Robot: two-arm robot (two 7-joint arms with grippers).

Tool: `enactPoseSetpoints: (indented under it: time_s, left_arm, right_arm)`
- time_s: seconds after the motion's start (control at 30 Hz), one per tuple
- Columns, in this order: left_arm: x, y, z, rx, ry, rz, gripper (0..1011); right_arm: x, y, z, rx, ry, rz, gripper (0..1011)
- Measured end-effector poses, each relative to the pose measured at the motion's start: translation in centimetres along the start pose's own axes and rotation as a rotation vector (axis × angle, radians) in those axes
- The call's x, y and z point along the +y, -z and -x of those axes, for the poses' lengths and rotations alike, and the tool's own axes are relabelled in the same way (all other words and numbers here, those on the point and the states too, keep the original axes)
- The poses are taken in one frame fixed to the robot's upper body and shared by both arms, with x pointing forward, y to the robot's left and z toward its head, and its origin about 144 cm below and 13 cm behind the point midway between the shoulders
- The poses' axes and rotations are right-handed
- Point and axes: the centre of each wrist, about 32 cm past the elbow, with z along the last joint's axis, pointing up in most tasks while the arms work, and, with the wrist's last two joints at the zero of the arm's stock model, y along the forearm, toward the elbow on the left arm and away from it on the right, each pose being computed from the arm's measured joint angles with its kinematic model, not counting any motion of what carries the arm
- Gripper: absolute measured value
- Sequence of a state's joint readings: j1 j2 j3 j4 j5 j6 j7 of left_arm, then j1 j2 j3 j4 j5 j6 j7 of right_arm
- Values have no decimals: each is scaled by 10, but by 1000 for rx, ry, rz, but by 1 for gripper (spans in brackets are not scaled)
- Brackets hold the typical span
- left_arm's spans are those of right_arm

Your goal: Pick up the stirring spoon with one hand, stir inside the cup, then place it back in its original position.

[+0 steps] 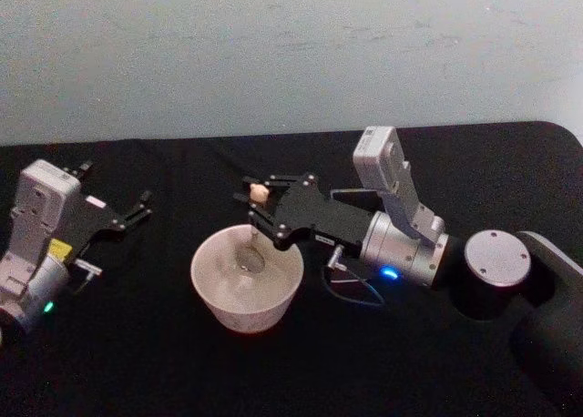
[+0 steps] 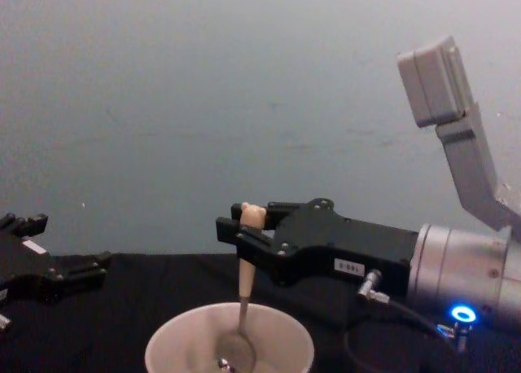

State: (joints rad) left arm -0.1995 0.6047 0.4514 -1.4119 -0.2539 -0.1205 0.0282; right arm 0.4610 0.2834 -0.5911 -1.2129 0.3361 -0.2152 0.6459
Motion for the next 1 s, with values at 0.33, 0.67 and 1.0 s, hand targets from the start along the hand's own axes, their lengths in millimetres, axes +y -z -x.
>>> enactPoseSetpoints:
  time_s: [0.33, 0.67, 1.0]
  left_arm:
    - [0, 0, 0, 0, 0, 0, 1001]
    - [0, 0, 0, 0, 0, 0, 1001]
    - [0, 0, 0, 0, 0, 0, 1001]
  right_arm:
    - [-14, 0, -2, -10, 24, 12, 214]
    - [-31, -2, 6, 2, 7, 13, 214]
    - [-27, -6, 24, 28, -75, -12, 214]
